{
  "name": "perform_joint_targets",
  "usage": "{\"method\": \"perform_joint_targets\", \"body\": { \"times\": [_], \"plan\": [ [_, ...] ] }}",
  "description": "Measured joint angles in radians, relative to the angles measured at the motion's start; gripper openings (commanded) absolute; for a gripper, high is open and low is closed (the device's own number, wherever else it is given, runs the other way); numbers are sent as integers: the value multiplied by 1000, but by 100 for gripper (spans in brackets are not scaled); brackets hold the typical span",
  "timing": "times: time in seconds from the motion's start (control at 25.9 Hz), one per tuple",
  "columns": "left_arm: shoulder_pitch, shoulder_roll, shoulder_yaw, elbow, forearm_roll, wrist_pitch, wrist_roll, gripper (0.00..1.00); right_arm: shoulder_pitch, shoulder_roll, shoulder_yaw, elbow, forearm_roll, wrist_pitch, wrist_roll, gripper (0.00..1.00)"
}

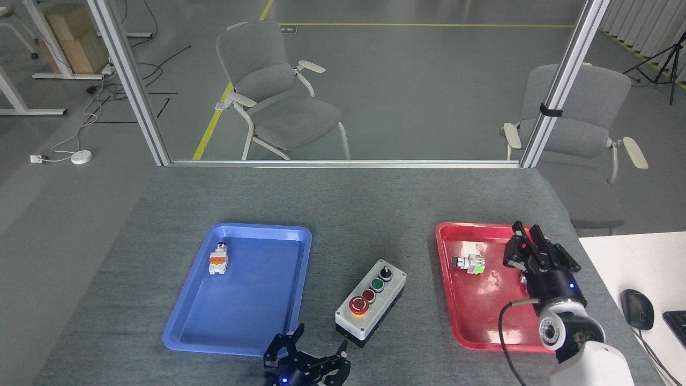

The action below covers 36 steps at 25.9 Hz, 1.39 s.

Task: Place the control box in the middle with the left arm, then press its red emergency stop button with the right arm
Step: 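Move the right gripper over the control box's red button, then press down on the red button with the right gripper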

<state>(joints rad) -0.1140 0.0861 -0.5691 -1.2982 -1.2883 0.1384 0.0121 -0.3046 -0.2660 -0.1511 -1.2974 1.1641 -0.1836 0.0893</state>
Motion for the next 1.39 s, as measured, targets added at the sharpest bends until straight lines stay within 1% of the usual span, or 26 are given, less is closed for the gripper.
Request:
{"method": "perform_joint_targets", "body": {
  "times": [0.15,0.27,0.46,0.58,0.7,0.85,1.08,1.28,1.39],
  "plan": [
    [48,64,87,-100,1,-7,0,99,-94,17,173,36,5,1,5,0],
    [69,100,181,-173,4,-10,-2,99,-138,37,321,76,10,12,9,0],
    [54,109,375,-231,18,-12,-2,99,-166,62,533,168,12,15,12,0],
    [21,109,451,-241,27,-12,-2,99,-166,65,613,198,12,13,13,0],
    [-9,109,496,-242,40,-10,0,99,-160,67,664,217,12,8,13,0],
    [-28,108,517,-242,70,-10,1,99,-155,68,706,249,12,5,16,0],
    [-33,104,523,-240,91,-21,22,99,-130,74,720,292,12,4,11,0],
    [-43,91,524,-239,94,-29,35,99,-116,75,723,301,12,4,-8,0],
    [-51,88,523,-238,94,-58,36,99,-113,76,723,305,12,4,-10,0]
  ]
}}
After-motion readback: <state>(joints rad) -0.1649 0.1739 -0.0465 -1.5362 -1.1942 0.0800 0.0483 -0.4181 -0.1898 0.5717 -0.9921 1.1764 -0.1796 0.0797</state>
